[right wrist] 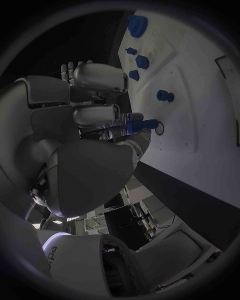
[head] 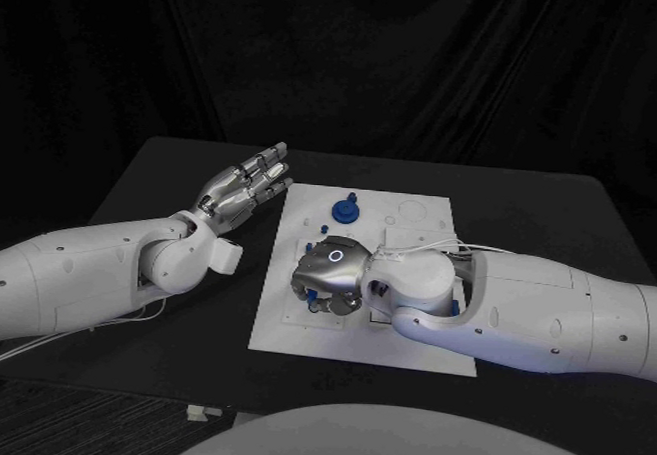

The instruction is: Assemble the parts on the task board

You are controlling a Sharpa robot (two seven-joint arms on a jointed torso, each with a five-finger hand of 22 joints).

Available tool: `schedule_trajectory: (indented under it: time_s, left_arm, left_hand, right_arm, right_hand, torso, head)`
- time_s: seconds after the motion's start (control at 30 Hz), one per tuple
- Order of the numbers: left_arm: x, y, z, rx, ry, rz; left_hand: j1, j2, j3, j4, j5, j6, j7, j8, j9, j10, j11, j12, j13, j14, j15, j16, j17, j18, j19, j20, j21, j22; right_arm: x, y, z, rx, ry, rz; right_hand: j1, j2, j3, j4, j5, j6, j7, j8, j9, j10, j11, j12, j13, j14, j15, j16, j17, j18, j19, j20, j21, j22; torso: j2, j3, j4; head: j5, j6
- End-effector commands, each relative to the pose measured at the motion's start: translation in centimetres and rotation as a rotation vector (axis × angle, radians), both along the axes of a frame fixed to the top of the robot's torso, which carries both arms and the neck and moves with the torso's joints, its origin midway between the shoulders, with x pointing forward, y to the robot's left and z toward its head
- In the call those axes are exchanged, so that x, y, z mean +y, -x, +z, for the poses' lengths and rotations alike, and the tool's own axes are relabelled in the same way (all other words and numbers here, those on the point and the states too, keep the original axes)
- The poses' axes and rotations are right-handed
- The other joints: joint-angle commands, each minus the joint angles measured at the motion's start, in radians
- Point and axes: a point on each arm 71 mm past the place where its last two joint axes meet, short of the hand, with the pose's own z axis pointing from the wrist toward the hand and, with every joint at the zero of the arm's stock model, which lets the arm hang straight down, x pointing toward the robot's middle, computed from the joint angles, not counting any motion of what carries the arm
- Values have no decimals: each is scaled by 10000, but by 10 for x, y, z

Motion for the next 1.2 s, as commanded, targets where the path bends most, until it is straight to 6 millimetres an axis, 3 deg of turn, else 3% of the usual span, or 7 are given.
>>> schedule_trajectory:
  time_s: [0.03,1.2]
  left_arm:
    - [-2,1,5,-603,505,-32]
    - [-5,1,1,-343,469,-221]
  left_hand:
    - [72,8,11,-42,43,-14,59,43,14,-5,45,58,16,37,61,-21,-8,-37,-11,42,-3,8]
    - [126,26,69,-115,80,58,178,55,23,-3,43,63,15,40,101,-11,-4,-55,-6,67,0,12]
  right_arm:
    - [-1,1,-4,-4,206,24]
    - [-10,5,-13,795,479,-497]
  right_hand:
    - [-54,-38,48,-9,5,34,-38,-74,-16,164,-113,54,17,329,3,-32,-34,-106,17,3,51,1747]
    - [-18,-23,152,-98,5,89,-26,-166,-60,180,-111,43,46,242,5,-175,-274,-75,-66,-7,-121,1699]
  torso:
    - [-6,-3,7]
    - [-2,-1,8]
  head:
    - [-7,-2]
    - [9,-2]
